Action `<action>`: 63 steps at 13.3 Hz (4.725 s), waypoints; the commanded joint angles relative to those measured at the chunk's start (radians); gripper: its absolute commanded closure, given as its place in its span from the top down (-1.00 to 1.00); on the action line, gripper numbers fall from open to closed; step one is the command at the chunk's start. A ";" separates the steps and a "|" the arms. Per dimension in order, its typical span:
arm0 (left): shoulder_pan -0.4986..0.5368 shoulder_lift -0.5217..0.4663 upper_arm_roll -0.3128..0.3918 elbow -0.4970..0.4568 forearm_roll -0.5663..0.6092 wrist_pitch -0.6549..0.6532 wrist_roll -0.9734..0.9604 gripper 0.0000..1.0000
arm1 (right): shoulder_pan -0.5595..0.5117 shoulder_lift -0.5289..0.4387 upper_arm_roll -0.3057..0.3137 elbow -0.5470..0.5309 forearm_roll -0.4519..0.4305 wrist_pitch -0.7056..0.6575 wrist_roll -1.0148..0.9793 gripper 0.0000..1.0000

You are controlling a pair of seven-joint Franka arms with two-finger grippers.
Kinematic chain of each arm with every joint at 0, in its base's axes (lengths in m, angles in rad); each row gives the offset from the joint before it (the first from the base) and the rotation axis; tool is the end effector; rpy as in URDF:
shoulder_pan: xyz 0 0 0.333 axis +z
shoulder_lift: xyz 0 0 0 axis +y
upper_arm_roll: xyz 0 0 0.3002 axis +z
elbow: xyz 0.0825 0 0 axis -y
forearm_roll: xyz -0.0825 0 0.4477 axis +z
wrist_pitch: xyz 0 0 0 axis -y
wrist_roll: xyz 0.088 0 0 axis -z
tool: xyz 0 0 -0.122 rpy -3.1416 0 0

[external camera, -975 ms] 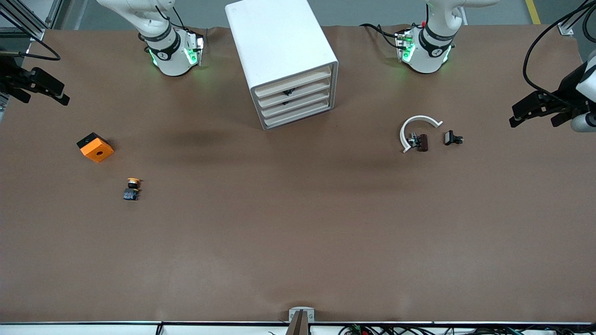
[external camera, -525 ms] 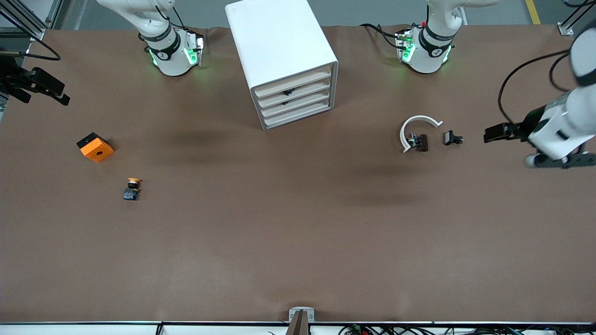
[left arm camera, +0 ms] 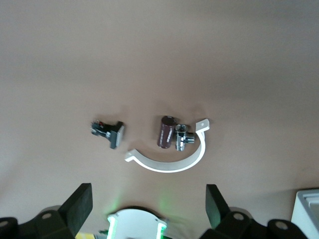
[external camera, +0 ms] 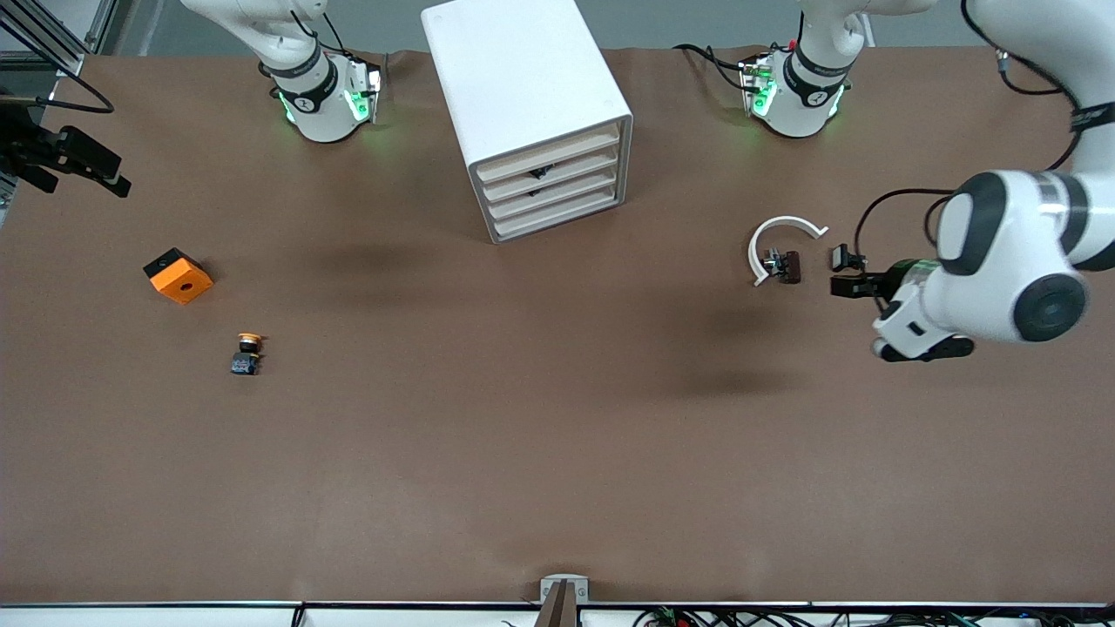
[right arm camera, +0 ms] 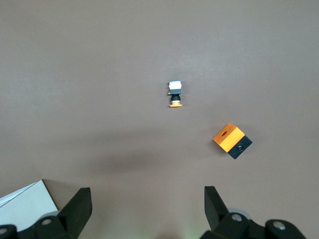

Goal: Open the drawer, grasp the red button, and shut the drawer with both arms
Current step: 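Move the left gripper from rest toward the white cabinet, then hook the top drawer handle with the left gripper, then pull the top drawer open with the left gripper while the right gripper approaches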

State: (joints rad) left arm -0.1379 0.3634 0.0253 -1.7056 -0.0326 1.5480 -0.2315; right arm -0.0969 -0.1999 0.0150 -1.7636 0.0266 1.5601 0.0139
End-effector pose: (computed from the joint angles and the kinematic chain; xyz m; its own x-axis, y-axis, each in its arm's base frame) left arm 0.6276 -0.0757 0.2933 0.8618 0.1356 -0.4889 0.1019 -0.9902 -0.0950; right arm 0.5544 -0.0416 0.6070 0.9954 -0.0957 -0.0039 -0.0957 -0.9951 -0.0236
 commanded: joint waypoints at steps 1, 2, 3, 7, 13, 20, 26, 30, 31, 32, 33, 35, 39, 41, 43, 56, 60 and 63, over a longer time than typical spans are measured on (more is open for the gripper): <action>-0.035 0.031 -0.027 0.000 -0.004 -0.014 -0.174 1.00 | -0.003 -0.009 0.003 0.003 0.004 -0.008 0.003 1.00; -0.039 0.048 -0.057 0.004 -0.012 -0.017 -0.275 1.00 | -0.004 -0.010 0.003 0.003 0.004 -0.008 0.003 1.00; -0.042 0.077 -0.085 0.010 -0.012 -0.017 -0.390 1.00 | -0.004 -0.009 0.003 0.003 0.004 -0.008 0.003 1.00; -0.028 0.181 -0.199 0.040 -0.160 -0.035 -0.884 1.00 | -0.004 -0.009 0.002 0.003 0.004 -0.008 0.003 1.00; -0.039 0.304 -0.223 0.115 -0.421 -0.140 -1.369 1.00 | -0.004 -0.009 0.002 0.003 0.004 -0.008 0.003 1.00; -0.057 0.382 -0.271 0.103 -0.624 -0.219 -1.719 1.00 | -0.003 -0.009 0.003 0.004 0.004 -0.005 0.003 1.00; -0.172 0.394 -0.271 0.084 -0.688 -0.256 -1.809 1.00 | -0.003 -0.009 0.005 0.006 0.006 -0.005 0.006 1.00; -0.224 0.425 -0.269 0.078 -0.728 -0.255 -1.829 0.74 | -0.003 -0.009 0.005 0.006 0.006 -0.005 0.006 1.00; -0.230 0.424 -0.269 0.078 -0.746 -0.256 -1.835 0.73 | -0.003 -0.009 0.005 0.004 0.006 -0.005 0.005 1.00; -0.245 0.424 -0.269 0.078 -0.753 -0.256 -1.844 0.62 | -0.003 -0.009 0.005 0.004 0.006 -0.005 0.006 1.00; -0.258 0.428 -0.268 0.080 -0.754 -0.255 -1.844 0.61 | -0.003 -0.009 0.005 0.004 0.006 -0.006 0.005 1.00; -0.270 0.436 -0.268 0.083 -0.766 -0.250 -1.847 0.26 | -0.003 -0.010 0.005 0.004 0.006 -0.006 0.005 1.00; -0.296 0.440 -0.268 0.077 -0.770 -0.250 -1.858 -0.17 | -0.003 -0.010 0.006 0.004 0.006 -0.009 0.011 1.00; -0.311 0.443 -0.266 0.073 -0.770 -0.249 -1.859 -0.17 | -0.001 -0.009 0.008 0.006 0.006 -0.012 0.008 1.00; -0.319 0.453 -0.266 0.075 -0.770 -0.240 -1.859 -0.17 | 0.020 -0.004 0.016 0.022 0.004 -0.035 0.012 1.00; -0.322 0.460 -0.205 0.162 -0.756 -0.198 -1.855 -0.80 | 0.109 0.270 0.006 0.145 -0.005 -0.095 0.024 1.00; -0.322 0.468 -0.102 0.248 -0.754 -0.163 -1.846 -0.77 | 0.156 0.266 0.016 0.142 0.090 -0.094 0.342 1.00; -0.322 0.476 -0.036 0.310 -0.756 -0.151 -1.844 -0.72 | 0.303 0.266 0.016 0.141 0.102 -0.045 0.660 1.00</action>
State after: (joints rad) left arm -0.4446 0.8180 -0.0559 -1.4543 -0.7827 1.3327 -2.0962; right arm 0.1161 0.0686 0.0319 -1.6326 0.1142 1.4947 0.4911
